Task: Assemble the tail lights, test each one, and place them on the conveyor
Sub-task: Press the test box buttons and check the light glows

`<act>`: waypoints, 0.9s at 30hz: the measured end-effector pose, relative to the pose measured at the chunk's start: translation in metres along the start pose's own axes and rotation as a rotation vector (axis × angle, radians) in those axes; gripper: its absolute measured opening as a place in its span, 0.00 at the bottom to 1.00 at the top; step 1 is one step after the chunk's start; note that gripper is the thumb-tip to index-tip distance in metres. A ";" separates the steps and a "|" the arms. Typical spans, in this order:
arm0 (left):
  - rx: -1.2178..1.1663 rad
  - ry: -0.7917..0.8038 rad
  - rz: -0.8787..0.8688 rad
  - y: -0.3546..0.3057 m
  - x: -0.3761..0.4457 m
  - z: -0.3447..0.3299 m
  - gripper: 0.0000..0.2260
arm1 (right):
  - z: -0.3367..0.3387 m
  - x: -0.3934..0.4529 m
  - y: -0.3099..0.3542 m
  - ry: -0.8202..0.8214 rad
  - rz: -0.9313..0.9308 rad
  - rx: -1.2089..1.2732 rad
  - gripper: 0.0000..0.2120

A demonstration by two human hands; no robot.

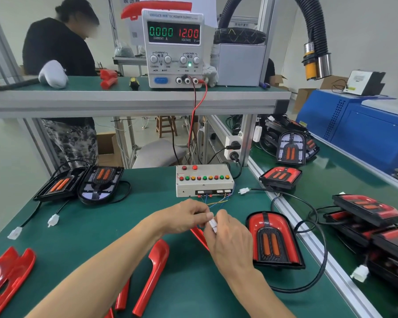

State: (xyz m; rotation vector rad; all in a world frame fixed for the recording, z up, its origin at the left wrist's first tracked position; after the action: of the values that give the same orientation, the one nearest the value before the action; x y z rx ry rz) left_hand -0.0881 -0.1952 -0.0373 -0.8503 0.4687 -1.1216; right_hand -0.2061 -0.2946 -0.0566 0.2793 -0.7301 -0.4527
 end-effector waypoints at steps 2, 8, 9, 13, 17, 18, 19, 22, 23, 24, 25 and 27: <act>-0.018 -0.009 -0.005 0.000 -0.002 0.000 0.12 | 0.000 0.000 -0.001 0.028 0.006 0.027 0.18; -0.030 -0.028 0.003 -0.001 -0.005 0.001 0.19 | 0.003 0.001 0.000 0.118 -0.003 0.012 0.15; -0.044 -0.029 0.005 0.000 -0.005 0.001 0.19 | 0.004 0.001 -0.001 0.130 -0.015 0.014 0.14; -0.087 -0.047 0.012 0.003 -0.004 -0.002 0.16 | 0.002 -0.001 -0.006 0.180 -0.035 0.045 0.10; -0.077 -0.050 0.019 0.001 -0.005 0.001 0.19 | 0.002 -0.005 -0.005 0.214 -0.049 0.055 0.10; -0.087 -0.059 0.020 0.002 -0.005 0.003 0.20 | 0.003 -0.006 -0.006 0.214 -0.061 0.069 0.10; -0.091 -0.065 0.024 0.003 -0.005 0.005 0.20 | 0.005 -0.006 -0.006 0.220 -0.076 0.086 0.10; -0.088 -0.070 0.056 0.008 -0.006 0.009 0.13 | 0.008 -0.010 -0.008 0.222 -0.140 0.117 0.14; -0.095 -0.070 0.058 0.009 -0.007 0.009 0.11 | 0.012 -0.013 -0.009 0.208 -0.157 0.132 0.14; -0.091 -0.068 0.056 0.011 -0.008 0.008 0.09 | 0.016 -0.017 -0.011 0.195 -0.168 0.139 0.13; -0.063 -0.067 0.050 0.011 -0.009 0.008 0.08 | 0.020 -0.022 -0.014 0.200 -0.166 0.129 0.12; 0.090 -0.064 0.043 0.012 -0.013 0.007 0.06 | 0.026 -0.033 -0.019 0.255 -0.143 0.105 0.11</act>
State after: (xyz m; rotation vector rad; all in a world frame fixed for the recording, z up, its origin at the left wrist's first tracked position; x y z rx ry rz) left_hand -0.0813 -0.1790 -0.0434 -0.7919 0.3795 -1.0647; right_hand -0.2515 -0.2966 -0.0648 0.4812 -0.4867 -0.5039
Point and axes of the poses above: each hand's wrist, its own x-axis towards the middle knuckle, its own z-axis out of the back of the hand, y = z × x, the point moved 2 cm from there along x, towards the middle knuckle, and after that the axes turned 15 degrees about -z, right-handed, at the moved point
